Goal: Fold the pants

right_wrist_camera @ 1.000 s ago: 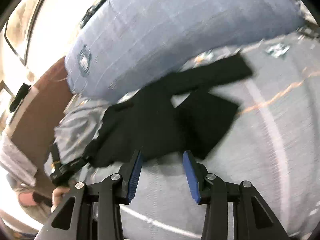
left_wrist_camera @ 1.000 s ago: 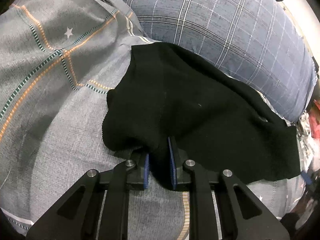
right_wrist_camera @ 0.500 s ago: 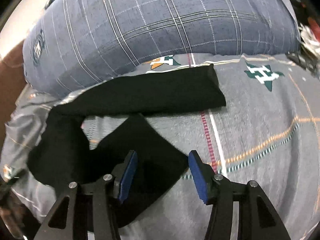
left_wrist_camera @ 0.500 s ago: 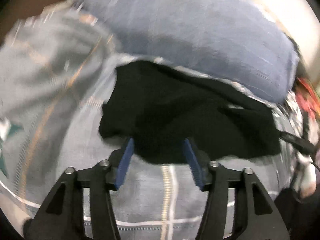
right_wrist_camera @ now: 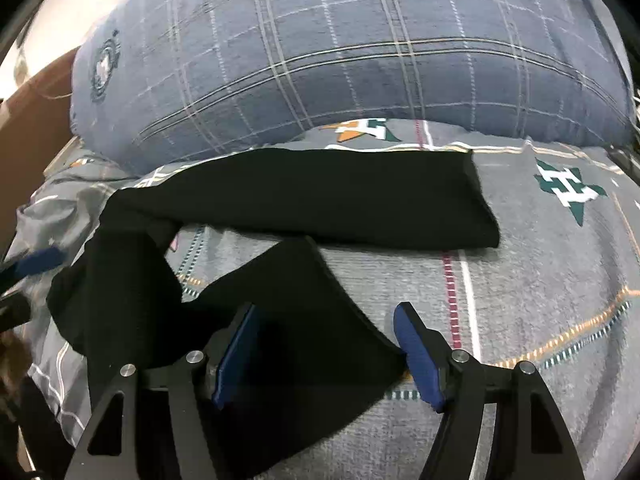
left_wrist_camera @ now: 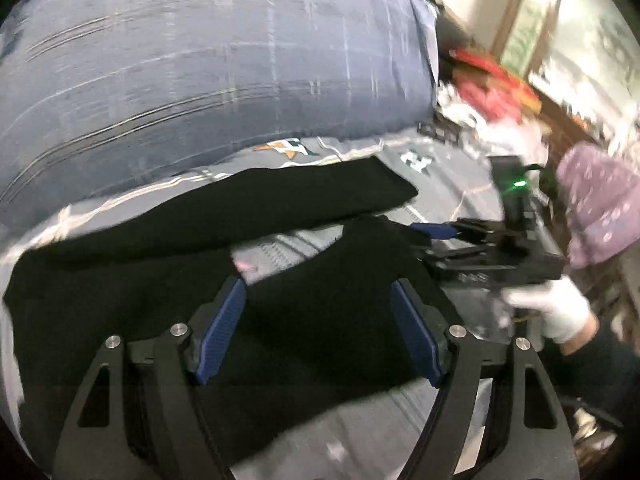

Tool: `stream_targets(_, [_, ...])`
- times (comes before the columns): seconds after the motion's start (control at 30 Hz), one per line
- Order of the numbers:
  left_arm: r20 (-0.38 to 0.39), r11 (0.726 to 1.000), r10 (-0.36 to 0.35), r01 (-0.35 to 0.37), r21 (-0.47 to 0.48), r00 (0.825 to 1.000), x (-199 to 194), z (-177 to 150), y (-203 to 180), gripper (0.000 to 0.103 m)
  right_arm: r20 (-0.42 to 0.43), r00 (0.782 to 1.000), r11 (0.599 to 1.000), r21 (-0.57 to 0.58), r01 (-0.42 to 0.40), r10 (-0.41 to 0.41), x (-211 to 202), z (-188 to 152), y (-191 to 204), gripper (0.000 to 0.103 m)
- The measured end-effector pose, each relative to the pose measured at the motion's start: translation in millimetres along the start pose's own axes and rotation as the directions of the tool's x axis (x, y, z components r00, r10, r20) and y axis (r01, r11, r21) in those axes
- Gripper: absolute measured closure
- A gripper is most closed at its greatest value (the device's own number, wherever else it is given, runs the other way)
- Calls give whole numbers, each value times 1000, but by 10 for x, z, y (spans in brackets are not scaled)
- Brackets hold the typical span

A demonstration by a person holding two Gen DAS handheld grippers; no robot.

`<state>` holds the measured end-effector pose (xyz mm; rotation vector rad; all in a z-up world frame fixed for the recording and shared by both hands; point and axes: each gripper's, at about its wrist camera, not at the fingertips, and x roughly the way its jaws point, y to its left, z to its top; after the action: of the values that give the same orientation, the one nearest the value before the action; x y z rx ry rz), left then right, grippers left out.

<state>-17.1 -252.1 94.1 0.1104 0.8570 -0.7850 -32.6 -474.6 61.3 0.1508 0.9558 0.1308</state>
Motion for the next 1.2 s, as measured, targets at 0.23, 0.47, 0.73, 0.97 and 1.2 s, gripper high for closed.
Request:
stream_targets(0.23, [-108, 993, 23, -10, 115, 994, 539, 64, -113, 31, 20, 1000, 997, -75, -2, 4, 49, -32, 59, 66])
stream_targets(0.47, [-95, 987, 19, -3, 162, 995, 656, 116, -483, 74, 19, 1000, 997, -71, -22, 24, -219, -6, 2, 96])
stream_targets(0.73, [-100, 991, 2, 12, 135, 995, 806, -24, -687, 74, -21, 979, 979, 0, 203, -203, -752, -278, -609, 96])
stream_targets(0.97, [-109, 998, 5, 2, 64, 994, 816, -156, -610, 74, -138, 958, 968, -11, 252, -251, -580, -308, -750, 87])
stream_targets(1.2, [-83, 1000, 24, -25, -18, 996, 477, -224, -363, 74, -52, 978, 979, -11, 203, -203, -857, -299, -536, 76])
